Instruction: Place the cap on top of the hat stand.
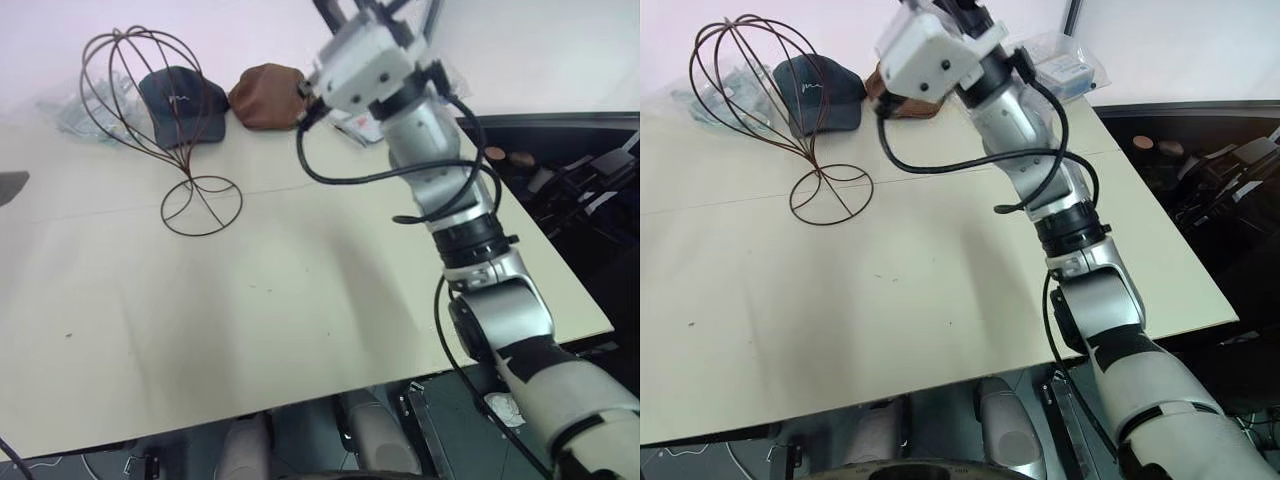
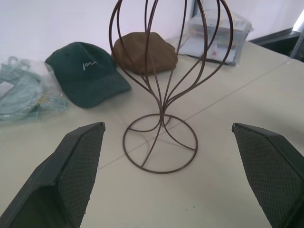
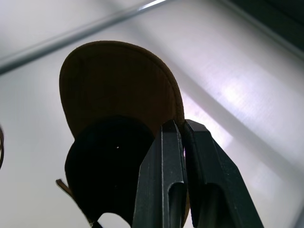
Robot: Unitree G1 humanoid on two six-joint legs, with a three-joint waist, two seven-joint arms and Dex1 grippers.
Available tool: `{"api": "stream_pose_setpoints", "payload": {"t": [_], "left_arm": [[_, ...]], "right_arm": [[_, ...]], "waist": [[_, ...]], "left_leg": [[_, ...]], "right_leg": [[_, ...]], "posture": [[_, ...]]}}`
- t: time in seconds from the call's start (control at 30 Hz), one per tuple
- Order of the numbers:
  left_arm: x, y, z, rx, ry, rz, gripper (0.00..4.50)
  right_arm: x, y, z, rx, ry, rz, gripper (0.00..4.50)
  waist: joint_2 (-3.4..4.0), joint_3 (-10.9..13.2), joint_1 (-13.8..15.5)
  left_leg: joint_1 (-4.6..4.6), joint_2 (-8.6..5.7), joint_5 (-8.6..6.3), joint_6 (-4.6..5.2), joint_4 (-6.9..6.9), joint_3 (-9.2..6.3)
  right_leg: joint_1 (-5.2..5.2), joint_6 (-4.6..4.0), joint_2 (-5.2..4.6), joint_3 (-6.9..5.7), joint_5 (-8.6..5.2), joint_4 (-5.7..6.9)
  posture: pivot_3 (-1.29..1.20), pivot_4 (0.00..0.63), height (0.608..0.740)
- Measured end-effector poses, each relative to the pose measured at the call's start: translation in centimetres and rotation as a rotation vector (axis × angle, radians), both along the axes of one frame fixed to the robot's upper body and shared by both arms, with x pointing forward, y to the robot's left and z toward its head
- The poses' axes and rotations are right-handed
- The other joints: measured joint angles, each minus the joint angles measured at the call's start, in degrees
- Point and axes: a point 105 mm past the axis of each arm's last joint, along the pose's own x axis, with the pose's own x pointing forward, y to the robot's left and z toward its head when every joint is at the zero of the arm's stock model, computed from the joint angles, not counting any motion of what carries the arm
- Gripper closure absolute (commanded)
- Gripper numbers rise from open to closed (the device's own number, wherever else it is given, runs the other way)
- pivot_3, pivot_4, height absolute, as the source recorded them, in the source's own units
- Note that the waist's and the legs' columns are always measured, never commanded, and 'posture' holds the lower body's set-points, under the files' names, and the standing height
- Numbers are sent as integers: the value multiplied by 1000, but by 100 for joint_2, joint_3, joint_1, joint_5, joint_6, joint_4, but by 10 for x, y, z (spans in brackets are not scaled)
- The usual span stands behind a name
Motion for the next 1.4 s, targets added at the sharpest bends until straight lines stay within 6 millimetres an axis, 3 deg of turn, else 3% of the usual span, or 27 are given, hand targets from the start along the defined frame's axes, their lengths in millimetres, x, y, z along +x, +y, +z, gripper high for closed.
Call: {"api": "stream_pose_setpoints", "payload": {"t": [0.2,0.5,0.83,1.07,1.4], "left_arm": [[-5,9,2,-5,-18,20,0],[-5,8,4,-5,-31,25,0],[-2,-9,6,-4,-35,11,0],[1,-27,14,5,-55,16,0],[4,-34,16,-4,-55,22,0]], "right_arm": [[-10,26,3,9,-10,98,4477],[-12,68,-18,12,61,184,4477],[-5,93,-49,-33,75,159,4477],[-10,106,-84,-82,124,191,4477],[-18,116,-114,-153,141,204,4477]], "waist": [[0,0,5],[3,2,2],[3,2,4],[-6,-3,4],[-7,-4,3]], "left_leg": [[-4,0,0,0,3,-1],[-3,0,0,-1,6,-3],[-7,0,0,-1,6,-5],[-8,0,0,-1,11,-8],[-5,0,0,-1,28,-12]], "right_leg": [[1,-1,0,0,0,0],[0,-1,0,-1,1,7],[-1,0,0,-2,1,6],[0,2,0,-4,2,10],[0,1,2,-6,1,31]], "posture": [[0,150,740],[0,150,740],[0,150,740],[0,150,740],[0,150,740]]}}
